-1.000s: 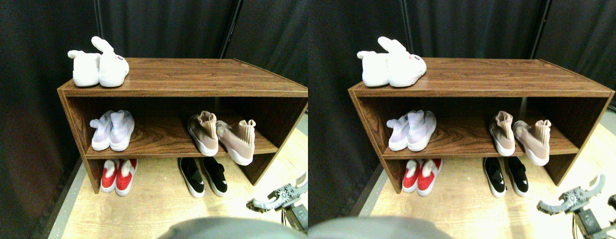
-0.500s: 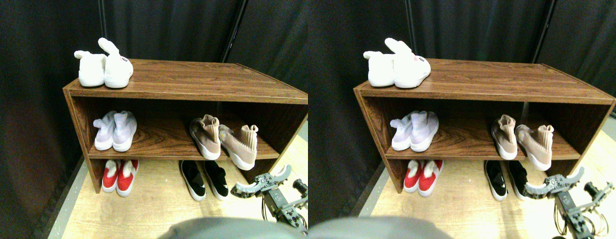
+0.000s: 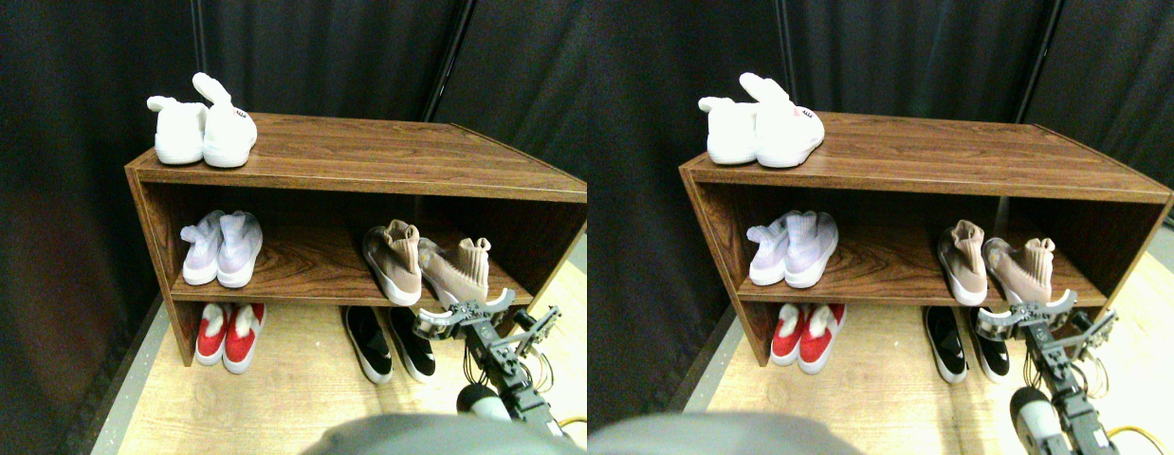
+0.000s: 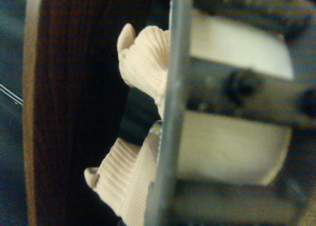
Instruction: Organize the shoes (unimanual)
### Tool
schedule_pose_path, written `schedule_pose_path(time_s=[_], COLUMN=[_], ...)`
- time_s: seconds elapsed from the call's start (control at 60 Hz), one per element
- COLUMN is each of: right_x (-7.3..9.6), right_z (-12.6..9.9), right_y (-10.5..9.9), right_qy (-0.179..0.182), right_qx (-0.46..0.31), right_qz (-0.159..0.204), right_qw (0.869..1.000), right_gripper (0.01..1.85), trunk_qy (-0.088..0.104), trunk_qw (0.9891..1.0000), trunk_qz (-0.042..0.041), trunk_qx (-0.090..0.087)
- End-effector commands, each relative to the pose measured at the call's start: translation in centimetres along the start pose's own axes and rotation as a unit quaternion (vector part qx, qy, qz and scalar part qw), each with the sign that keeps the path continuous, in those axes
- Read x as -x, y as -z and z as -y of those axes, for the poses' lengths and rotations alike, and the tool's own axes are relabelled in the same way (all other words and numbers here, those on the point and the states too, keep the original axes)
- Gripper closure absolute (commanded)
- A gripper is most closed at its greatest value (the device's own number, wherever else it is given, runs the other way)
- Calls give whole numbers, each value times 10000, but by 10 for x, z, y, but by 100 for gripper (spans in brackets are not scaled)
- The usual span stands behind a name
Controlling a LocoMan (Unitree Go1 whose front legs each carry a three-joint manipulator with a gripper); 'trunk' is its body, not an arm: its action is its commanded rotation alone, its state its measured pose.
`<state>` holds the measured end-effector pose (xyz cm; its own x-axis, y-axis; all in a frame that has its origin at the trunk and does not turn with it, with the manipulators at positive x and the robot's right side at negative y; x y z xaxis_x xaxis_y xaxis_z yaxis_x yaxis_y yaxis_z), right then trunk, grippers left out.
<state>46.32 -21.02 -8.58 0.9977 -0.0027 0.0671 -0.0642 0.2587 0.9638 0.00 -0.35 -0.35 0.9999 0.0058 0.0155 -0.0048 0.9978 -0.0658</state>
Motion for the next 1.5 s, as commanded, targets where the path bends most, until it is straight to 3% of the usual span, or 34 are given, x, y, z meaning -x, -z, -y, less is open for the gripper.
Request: schedule_pose_path(time_s=[0.017, 0.25, 0.65, 1.067, 1.333, 1.5], right_x=[-7, -26, -27, 10, 42, 53], right_z=[3, 11, 12, -4, -14, -18], right_y=[0, 5, 4, -7, -20, -33], right_qy=[60, 193, 136, -258, -559, -663], right_qx=[104, 328, 336, 54, 205, 343], right_qz=[119, 208, 190, -16, -20, 4], right_qw=[9999, 9991, 9992, 9997, 9982, 9972], right_gripper=[10, 6, 10, 12, 14, 18], trunk_qy=[-40, -47, -36, 38, 89, 106], trunk_qw=[9999, 10000, 9999, 10000, 9999, 9999], trunk_qz=[-7, -17, -77, -55, -38, -26], trunk_qx=[97, 83, 59, -24, -57, -54])
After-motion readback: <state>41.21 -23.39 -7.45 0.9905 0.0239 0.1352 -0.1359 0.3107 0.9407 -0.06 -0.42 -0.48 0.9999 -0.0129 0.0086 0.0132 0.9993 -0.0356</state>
